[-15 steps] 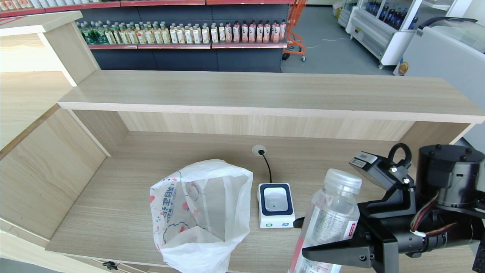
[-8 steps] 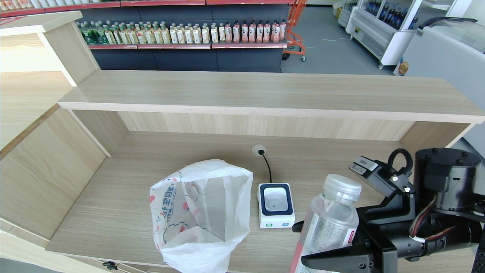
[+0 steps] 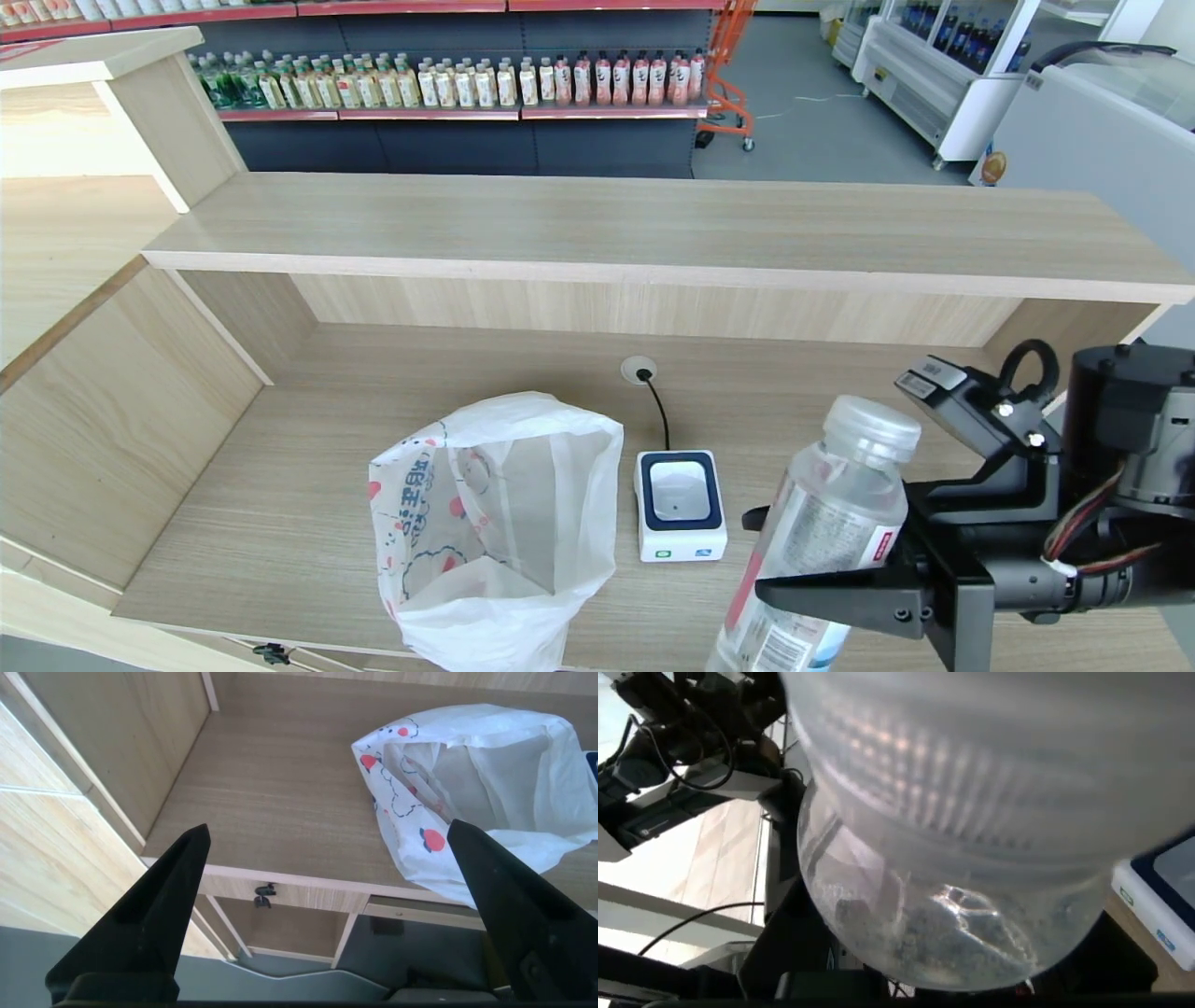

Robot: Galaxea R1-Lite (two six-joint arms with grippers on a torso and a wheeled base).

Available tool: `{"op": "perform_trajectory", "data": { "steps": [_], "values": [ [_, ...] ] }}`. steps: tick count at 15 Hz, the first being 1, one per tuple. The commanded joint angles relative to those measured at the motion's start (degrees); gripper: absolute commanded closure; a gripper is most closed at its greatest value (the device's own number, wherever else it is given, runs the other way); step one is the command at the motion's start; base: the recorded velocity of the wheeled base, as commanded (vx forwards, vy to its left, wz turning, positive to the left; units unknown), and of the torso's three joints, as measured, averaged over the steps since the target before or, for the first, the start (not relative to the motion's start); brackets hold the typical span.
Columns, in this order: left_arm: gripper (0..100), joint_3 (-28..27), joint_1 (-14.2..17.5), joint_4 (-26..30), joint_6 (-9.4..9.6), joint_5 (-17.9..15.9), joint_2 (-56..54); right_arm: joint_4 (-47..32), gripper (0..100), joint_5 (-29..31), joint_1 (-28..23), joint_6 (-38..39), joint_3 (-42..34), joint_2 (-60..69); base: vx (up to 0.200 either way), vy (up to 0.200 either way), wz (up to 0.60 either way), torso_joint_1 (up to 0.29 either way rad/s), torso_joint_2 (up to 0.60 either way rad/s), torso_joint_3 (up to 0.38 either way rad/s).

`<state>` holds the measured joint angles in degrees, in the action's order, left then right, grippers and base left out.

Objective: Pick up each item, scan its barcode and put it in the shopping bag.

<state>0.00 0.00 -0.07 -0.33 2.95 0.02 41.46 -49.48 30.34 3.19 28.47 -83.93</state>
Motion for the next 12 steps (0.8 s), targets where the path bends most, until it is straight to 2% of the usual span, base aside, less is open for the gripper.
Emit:
{"op": "perform_trajectory", "data": {
  "steps": [1, 2, 3, 4, 8, 9, 12],
  "values": [
    [0, 0.0, 0.0, 0.0, -0.02, 0.0, 0.0, -7.1, 100, 6.7, -6.7, -9.6, 2.0, 7.7, 0.0, 0.0, 0.0, 0.0, 0.0, 0.0],
    [0, 0.0, 0.0, 0.0, -0.02, 0.0, 0.0, -13.1, 100, 13.6, -12.7, -21.0, 1.9, 9.8, 0.0, 0.0, 0.0, 0.0, 0.0, 0.0],
    [0, 0.0, 0.0, 0.0, -0.02, 0.0, 0.0, -16.0, 100, 21.1, -16.9, -29.1, 1.2, 10.9, 0.0, 0.0, 0.0, 0.0, 0.0, 0.0],
    [0, 0.0, 0.0, 0.0, -0.02, 0.0, 0.0, -16.0, 100, 25.3, -19.3, -34.2, 0.3, 11.2, 0.0, 0.0, 0.0, 0.0, 0.0, 0.0],
    [0, 0.0, 0.0, 0.0, -0.02, 0.0, 0.0, -7.7, 100, 25.3, -19.6, -43.6, -0.4, 10.2, 0.0, 0.0, 0.0, 0.0, 0.0, 0.0],
    [0, 0.0, 0.0, 0.0, -0.02, 0.0, 0.0, -3.4, 100, 25.0, -18.3, -48.3, -0.8, 7.6, 0.0, 0.0, 0.0, 0.0, 0.0, 0.0],
    [0, 0.0, 0.0, 0.0, -0.02, 0.0, 0.0, 3.5, 100, 23.6, -14.5, -55.0, -1.3, 2.8, 0.0, 0.0, 0.0, 0.0, 0.0, 0.0]
  ]
}}
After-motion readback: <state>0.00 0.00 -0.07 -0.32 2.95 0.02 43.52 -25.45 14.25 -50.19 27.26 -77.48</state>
